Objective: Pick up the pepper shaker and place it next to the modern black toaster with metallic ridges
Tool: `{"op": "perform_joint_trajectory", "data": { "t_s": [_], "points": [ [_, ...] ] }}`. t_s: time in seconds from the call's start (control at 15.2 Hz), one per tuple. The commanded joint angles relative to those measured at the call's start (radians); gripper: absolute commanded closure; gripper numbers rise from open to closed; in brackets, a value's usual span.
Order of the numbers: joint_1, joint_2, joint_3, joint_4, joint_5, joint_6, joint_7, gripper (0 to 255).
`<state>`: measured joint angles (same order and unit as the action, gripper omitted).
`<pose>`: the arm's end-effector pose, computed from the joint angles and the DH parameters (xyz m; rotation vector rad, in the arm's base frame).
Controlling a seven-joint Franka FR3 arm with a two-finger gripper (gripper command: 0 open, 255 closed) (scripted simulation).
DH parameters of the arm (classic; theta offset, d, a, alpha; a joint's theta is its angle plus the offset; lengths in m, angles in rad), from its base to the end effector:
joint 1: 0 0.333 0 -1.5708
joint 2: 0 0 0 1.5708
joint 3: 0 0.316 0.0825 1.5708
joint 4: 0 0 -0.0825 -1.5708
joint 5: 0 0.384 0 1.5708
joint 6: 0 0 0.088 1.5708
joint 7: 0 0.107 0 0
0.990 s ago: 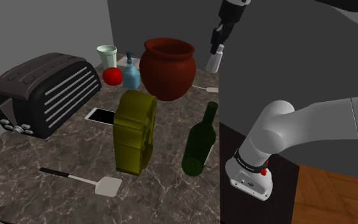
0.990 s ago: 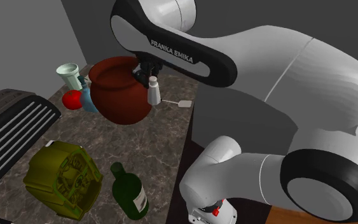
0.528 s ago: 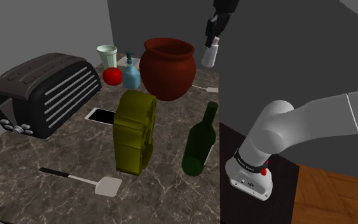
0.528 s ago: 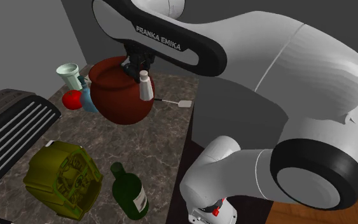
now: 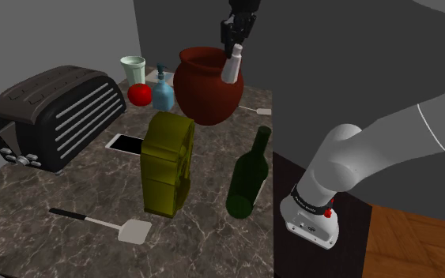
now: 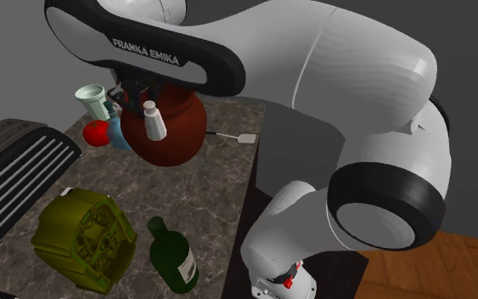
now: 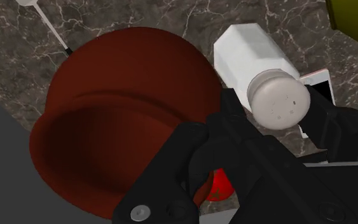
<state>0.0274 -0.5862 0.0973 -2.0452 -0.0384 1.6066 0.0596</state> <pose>0.3661 0.0543 0.6728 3.0522 0.0785 0.2336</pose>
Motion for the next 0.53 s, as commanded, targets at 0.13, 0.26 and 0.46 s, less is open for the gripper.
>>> {"op": "perform_joint_trajectory", "data": {
  "t_s": [0.13,0.26,0.46],
  "points": [
    [0.012,0.110,0.071,0.087,0.012,0.018,0.084,255],
    [0.018,0.168,0.105,0.140,0.011,0.022,0.125,255],
    [0.025,0.263,0.155,0.228,0.001,0.022,0.187,255]
  ]
}}
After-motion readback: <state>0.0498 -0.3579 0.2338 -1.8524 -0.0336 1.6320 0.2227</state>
